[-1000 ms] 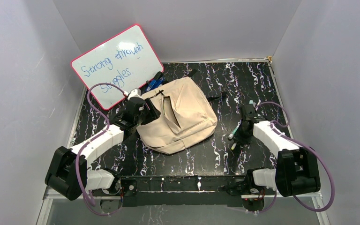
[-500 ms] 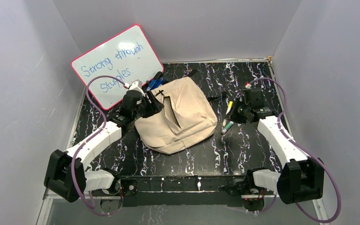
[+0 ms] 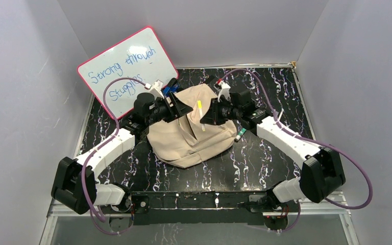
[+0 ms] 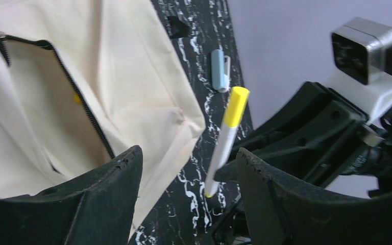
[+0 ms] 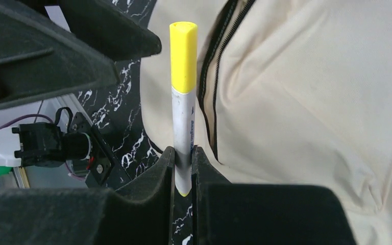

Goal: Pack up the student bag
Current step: Pick up the stationery from the center of the board.

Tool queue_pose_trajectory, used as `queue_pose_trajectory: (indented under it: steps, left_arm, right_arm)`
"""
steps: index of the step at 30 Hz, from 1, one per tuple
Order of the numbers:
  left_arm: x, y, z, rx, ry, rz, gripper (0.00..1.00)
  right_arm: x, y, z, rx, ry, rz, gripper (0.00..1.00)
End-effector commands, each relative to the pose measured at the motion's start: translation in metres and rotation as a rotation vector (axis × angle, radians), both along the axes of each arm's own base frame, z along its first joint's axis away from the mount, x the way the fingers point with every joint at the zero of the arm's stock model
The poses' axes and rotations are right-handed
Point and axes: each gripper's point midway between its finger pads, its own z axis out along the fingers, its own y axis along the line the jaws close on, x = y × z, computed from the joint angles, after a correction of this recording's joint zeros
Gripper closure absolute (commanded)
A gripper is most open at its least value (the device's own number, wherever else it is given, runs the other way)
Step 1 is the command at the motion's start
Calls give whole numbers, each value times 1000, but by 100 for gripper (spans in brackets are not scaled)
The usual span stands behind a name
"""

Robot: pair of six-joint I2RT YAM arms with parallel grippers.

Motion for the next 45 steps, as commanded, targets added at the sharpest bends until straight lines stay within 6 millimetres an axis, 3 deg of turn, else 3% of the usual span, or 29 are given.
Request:
queue_pose_trajectory:
  steps: [1,10,17,23,32,34,39,42,45]
  left_arm:
    - [-7,-13,27,-113,-51,-79,35]
    - [-8,-15,19,-111,-41,-91,36]
    - [-4,-19,9,-105,-22,-100,44]
    - [-2,-19,9,-104,-25,-98,59]
    - [-2,-20,9,-107,-24,-103,92]
    - [-2,-20,9,-106,-21,-103,97]
    - [0,-15,5,-71,-9,-76,100]
    - [9,2,-2,25,-3,7,100]
    - [20,34,-9,169,-5,144,100]
  right_arm:
    - [9,28,43,124,-135,90,100]
    - [6,44,51,186,-118,138,100]
    - [0,57,56,233,-95,171,100]
    - [-2,62,54,233,-88,185,100]
    - [10,59,44,172,-98,126,96]
    - [13,59,44,158,-104,115,88]
    - [17,57,44,136,-122,105,53]
    - [19,52,39,93,-135,92,45]
    - [23,49,32,23,-168,72,43]
